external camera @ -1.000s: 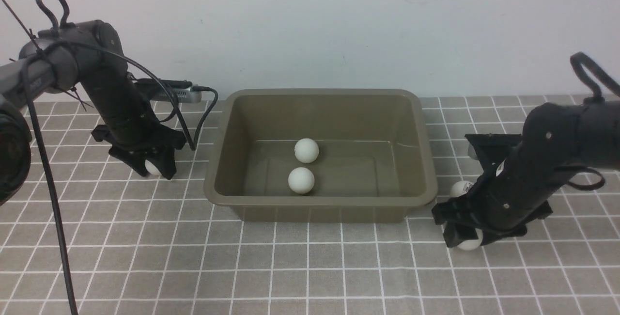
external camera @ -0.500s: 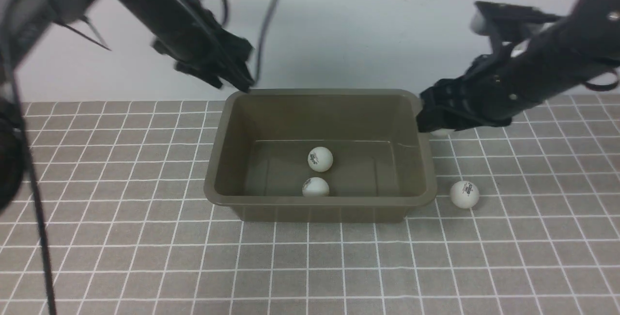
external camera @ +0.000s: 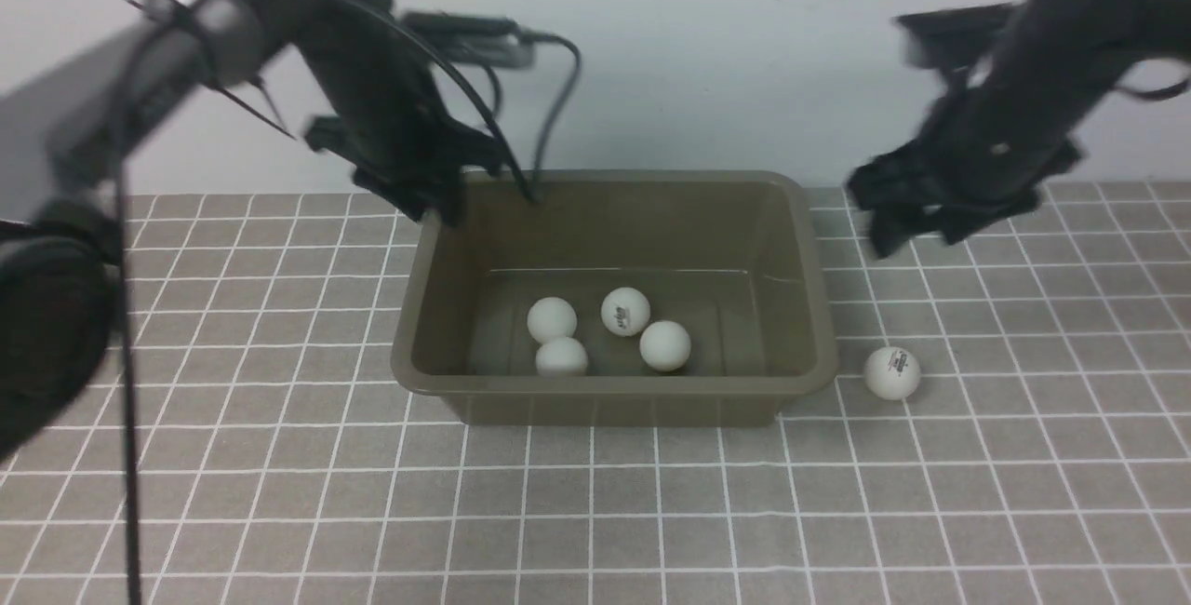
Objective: Put the table tennis balls into the box on the grey coffee tablecloth.
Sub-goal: 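Reach for and grasp a ping pong ball on the table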
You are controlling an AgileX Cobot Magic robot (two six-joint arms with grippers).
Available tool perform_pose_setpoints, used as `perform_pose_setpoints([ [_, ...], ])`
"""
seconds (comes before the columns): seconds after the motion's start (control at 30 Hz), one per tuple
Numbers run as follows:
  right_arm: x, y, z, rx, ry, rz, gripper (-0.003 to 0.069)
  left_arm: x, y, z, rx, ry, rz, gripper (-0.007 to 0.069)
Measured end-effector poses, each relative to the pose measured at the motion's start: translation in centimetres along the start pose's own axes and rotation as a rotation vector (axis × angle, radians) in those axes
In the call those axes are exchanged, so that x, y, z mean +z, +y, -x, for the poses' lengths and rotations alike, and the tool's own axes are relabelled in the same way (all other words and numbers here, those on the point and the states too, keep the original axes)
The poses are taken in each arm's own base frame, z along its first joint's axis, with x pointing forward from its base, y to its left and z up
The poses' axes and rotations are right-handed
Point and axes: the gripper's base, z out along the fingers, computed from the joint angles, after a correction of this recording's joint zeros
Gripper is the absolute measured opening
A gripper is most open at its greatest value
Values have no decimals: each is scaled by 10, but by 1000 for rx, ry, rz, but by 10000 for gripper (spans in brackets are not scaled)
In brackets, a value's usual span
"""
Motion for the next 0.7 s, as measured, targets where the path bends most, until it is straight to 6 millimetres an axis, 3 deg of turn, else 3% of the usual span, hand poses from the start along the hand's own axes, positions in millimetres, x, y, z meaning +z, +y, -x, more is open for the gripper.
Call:
perform_pose_setpoints([
  [0.07, -3, -24, -5, 46, 43, -39, 242, -19, 32, -6, -67, -19, 31, 26],
  [0.13, 4, -43, -13, 93, 94, -34, 142, -18, 57, -19, -131, 14, 33, 2],
  [0.17, 6, -43, -15, 96, 104, -31, 136, -18, 59, -19, -135, 13, 33, 1],
  [0.23, 20, -43, -26, 109, 166, 12, 105, 4, 67, -34, -168, 96, -10, -5],
  [0.3, 32, -37, -33, 110, 198, 44, 111, 24, 61, -42, -164, 155, -65, -5],
  [0.43, 58, -19, -38, 88, 190, 77, 211, 49, 33, -46, -118, 211, -156, -5],
  [0.57, 76, -8, -35, 70, 156, 86, 385, 56, 4, -42, -56, 187, -178, -5],
  [0.7, 87, -7, -34, 56, 155, 73, 496, 57, -4, -40, -25, 163, -159, -5],
])
